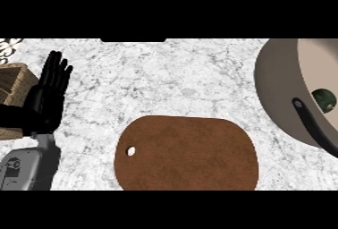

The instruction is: Pick the squash from the cutting board and place it in the pot

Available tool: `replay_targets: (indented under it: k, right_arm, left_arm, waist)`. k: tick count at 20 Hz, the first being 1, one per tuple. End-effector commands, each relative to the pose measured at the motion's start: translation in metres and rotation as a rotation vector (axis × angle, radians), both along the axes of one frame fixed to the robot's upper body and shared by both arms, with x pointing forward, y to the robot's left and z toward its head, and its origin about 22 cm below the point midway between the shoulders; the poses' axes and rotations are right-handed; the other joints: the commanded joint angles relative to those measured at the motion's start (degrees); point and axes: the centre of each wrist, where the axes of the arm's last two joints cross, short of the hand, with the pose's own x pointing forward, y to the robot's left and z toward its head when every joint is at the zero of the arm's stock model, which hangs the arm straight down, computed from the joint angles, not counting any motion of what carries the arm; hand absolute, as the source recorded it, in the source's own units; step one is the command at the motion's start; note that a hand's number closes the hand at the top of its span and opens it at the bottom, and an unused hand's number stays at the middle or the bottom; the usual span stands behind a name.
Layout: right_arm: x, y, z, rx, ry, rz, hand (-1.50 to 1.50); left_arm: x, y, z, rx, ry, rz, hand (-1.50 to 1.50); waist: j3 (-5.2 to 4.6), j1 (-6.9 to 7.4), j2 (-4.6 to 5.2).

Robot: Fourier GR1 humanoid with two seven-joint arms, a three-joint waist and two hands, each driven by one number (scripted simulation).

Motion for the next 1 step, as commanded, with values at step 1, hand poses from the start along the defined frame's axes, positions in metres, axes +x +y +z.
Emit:
replay_targets:
  k: [1]
  right_arm:
    - [-0.046, -0.0107, -0.0049, -0.019, 0.001, -0.014, -1.5]
  left_arm:
    - [-0.0115, 0.0244, 0.0129, 0.002, -0.031, -0.005, 0.0]
  waist:
    - [0.14, 0.12, 0.03]
